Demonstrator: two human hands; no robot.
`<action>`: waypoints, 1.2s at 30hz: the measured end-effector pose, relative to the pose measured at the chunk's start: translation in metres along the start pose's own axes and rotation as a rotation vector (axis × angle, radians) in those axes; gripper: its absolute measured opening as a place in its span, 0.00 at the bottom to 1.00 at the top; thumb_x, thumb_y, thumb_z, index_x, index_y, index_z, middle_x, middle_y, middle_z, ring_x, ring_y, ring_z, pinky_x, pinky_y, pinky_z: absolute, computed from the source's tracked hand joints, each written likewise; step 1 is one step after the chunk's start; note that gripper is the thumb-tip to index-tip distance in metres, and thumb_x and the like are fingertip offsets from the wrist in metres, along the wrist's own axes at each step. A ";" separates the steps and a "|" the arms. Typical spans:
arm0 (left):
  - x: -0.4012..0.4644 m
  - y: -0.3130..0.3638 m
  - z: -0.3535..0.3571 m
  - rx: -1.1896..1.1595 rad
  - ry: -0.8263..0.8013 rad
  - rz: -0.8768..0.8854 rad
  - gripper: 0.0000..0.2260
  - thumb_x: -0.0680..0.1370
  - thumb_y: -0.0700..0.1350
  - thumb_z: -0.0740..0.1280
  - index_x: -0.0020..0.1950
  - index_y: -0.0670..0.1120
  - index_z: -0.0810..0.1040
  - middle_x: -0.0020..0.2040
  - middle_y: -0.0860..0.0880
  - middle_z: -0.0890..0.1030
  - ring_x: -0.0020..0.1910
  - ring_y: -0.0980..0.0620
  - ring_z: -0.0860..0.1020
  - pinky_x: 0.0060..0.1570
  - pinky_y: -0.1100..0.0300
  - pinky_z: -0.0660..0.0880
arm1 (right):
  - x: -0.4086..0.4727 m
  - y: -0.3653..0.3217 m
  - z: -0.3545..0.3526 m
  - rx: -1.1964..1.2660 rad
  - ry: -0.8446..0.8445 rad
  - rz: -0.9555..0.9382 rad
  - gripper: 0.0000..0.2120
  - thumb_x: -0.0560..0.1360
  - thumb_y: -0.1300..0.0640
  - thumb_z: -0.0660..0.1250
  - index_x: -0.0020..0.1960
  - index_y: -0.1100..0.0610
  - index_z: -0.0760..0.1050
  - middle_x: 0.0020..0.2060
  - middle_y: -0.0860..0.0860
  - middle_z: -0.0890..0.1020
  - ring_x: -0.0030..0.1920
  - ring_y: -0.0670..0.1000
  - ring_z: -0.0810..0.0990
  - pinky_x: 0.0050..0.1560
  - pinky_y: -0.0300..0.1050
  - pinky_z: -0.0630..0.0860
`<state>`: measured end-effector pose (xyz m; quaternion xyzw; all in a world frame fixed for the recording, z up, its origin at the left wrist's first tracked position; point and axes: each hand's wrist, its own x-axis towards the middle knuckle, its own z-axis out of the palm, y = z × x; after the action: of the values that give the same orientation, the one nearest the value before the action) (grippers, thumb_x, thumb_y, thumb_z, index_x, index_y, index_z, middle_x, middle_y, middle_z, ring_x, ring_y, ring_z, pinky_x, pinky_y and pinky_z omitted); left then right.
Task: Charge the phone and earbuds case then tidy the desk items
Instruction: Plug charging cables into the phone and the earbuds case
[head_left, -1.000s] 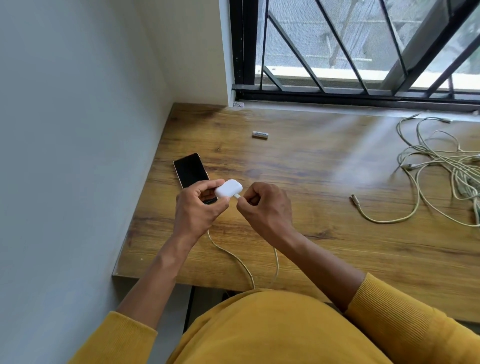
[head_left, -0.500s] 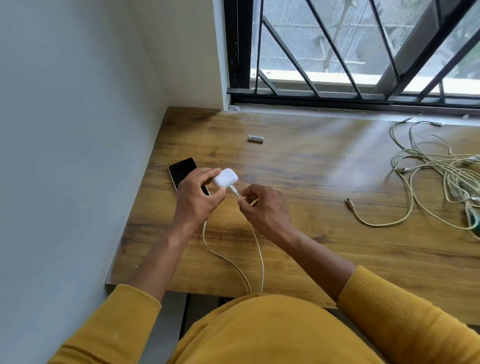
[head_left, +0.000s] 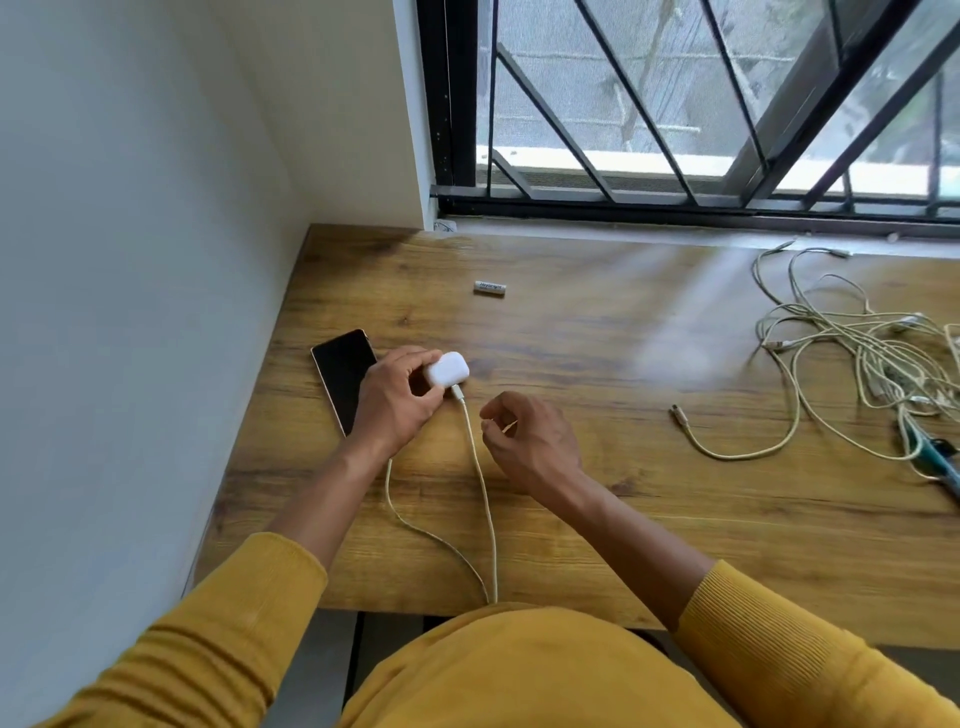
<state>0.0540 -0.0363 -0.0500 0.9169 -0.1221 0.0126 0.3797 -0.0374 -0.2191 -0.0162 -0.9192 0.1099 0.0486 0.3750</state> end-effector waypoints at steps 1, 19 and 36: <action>0.000 -0.001 0.001 0.008 0.007 -0.007 0.20 0.74 0.42 0.79 0.66 0.44 0.85 0.64 0.49 0.84 0.64 0.53 0.80 0.67 0.60 0.74 | 0.001 0.000 0.000 -0.003 0.000 0.002 0.07 0.78 0.50 0.69 0.53 0.47 0.83 0.45 0.43 0.84 0.47 0.46 0.82 0.49 0.50 0.82; -0.012 0.011 -0.010 -0.030 0.038 -0.023 0.21 0.75 0.39 0.77 0.68 0.48 0.83 0.67 0.53 0.82 0.66 0.58 0.76 0.68 0.63 0.69 | -0.006 -0.009 -0.003 -0.040 -0.005 0.006 0.07 0.78 0.51 0.68 0.50 0.48 0.85 0.44 0.43 0.86 0.46 0.47 0.83 0.48 0.52 0.83; -0.118 0.017 -0.028 -0.119 0.043 -0.058 0.15 0.81 0.42 0.71 0.67 0.50 0.83 0.66 0.55 0.82 0.66 0.55 0.79 0.68 0.47 0.77 | -0.069 -0.027 0.014 0.009 0.099 -0.018 0.07 0.80 0.50 0.69 0.53 0.49 0.84 0.44 0.43 0.86 0.45 0.46 0.83 0.47 0.53 0.83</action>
<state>-0.0622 -0.0031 -0.0323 0.8954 -0.0879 0.0139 0.4362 -0.0978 -0.1795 0.0041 -0.9198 0.1201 -0.0006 0.3735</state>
